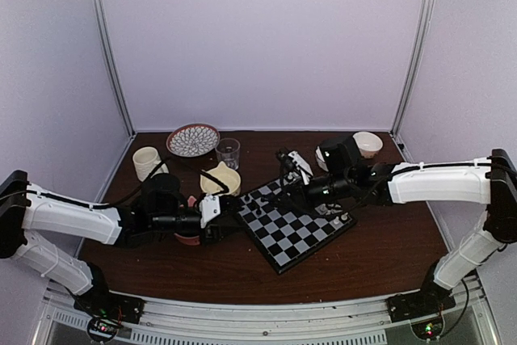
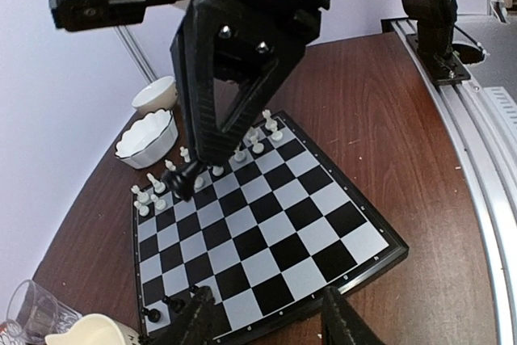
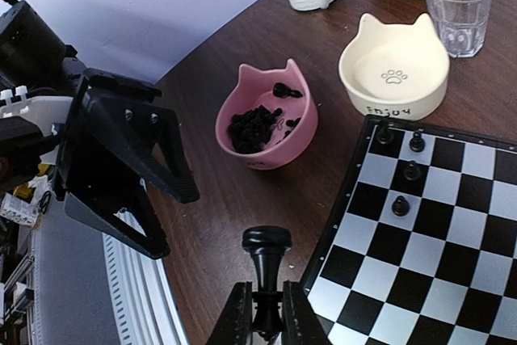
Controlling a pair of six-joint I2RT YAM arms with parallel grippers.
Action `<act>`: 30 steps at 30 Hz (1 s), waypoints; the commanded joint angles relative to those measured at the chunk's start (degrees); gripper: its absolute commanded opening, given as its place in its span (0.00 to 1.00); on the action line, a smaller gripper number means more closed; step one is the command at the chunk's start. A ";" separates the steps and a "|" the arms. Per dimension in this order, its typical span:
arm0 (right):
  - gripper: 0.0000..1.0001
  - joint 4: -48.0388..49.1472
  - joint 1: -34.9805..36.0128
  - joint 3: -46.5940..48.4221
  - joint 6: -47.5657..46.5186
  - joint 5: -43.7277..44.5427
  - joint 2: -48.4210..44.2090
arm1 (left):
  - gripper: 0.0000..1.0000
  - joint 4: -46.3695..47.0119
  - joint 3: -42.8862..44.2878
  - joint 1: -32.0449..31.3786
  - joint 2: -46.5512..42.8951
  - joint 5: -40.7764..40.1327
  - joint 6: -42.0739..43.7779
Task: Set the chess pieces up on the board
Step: Pass from the right arm to the left
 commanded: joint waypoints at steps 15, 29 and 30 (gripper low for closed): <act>0.06 -5.66 4.96 7.62 -3.59 -9.52 8.53 | 0.47 1.31 2.42 -0.13 2.09 1.74 7.62; 0.06 -5.19 5.63 7.87 -3.44 -9.84 8.73 | 0.36 -0.64 4.08 -0.73 4.21 2.61 8.32; 0.06 -5.10 5.67 7.84 -3.39 -9.83 8.66 | 0.34 -0.71 4.08 -0.74 4.06 2.55 8.40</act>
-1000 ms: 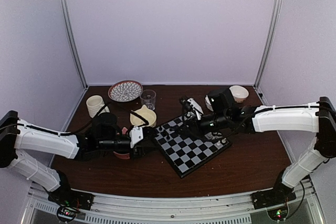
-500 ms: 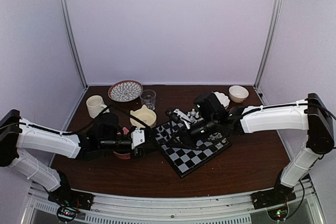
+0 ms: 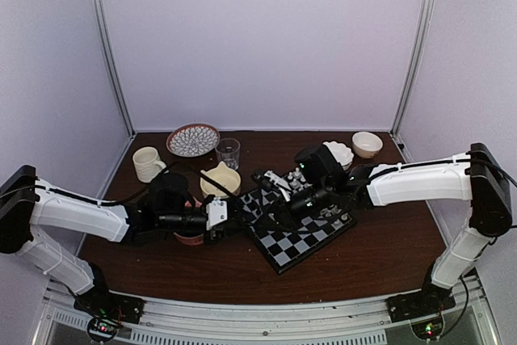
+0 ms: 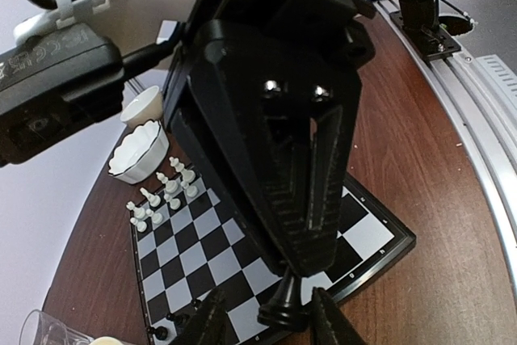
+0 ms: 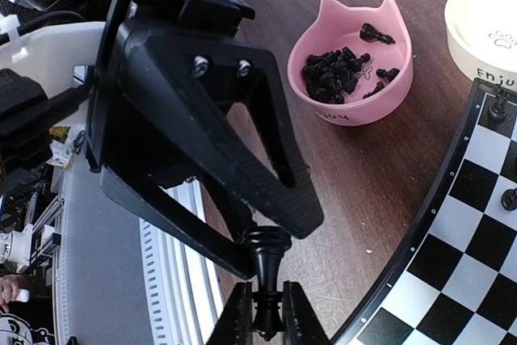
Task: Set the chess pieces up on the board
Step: Pass from the right arm to the left
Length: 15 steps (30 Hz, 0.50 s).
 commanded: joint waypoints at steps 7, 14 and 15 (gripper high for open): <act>0.08 1.39 0.36 0.58 -0.31 0.02 -0.99 | 0.23 -0.69 1.48 -0.34 0.18 0.83 1.29; 0.13 2.21 0.40 0.12 0.29 0.75 -1.28 | 0.12 -0.77 1.57 -0.36 -0.14 0.92 0.88; 0.16 2.45 0.40 -0.09 0.42 1.21 -1.63 | 0.12 -0.55 1.50 -0.40 -0.23 0.87 0.63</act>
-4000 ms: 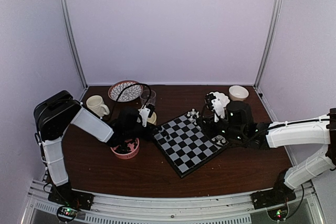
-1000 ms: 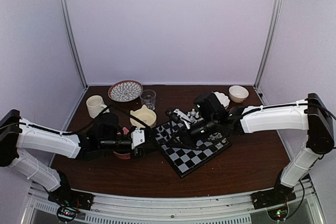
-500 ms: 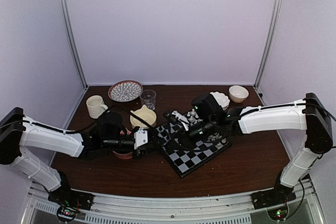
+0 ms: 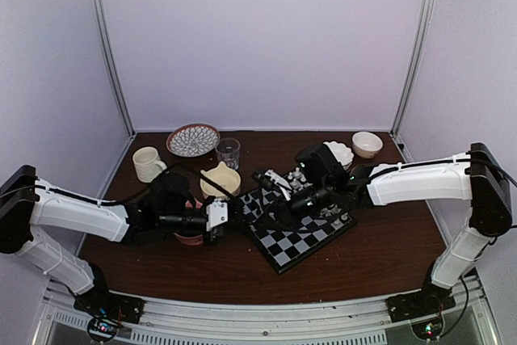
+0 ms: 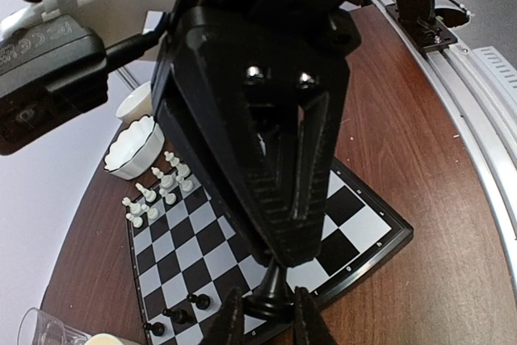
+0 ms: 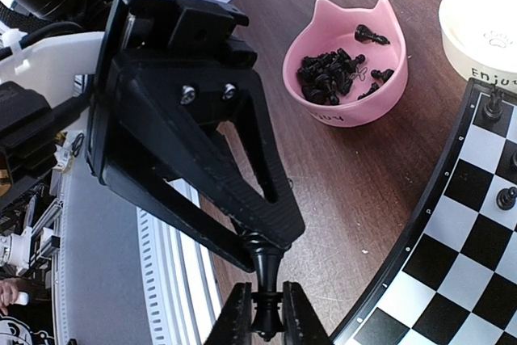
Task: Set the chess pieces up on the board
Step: Pass from the right arm to the left, then pass from the left arm to the right
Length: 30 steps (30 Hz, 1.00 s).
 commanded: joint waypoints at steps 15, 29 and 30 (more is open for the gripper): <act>0.63 12.91 0.27 -8.92 4.74 11.42 -11.09 | 0.09 13.70 -0.41 -0.43 2.77 -3.60 -12.12; 0.44 15.95 0.18 -10.23 6.50 12.28 -11.45 | 0.09 16.50 -0.50 -0.41 2.63 -1.93 -14.41; 0.42 16.02 0.18 -10.16 6.52 12.01 -11.34 | 0.09 16.55 -0.54 -0.42 2.55 -1.92 -14.39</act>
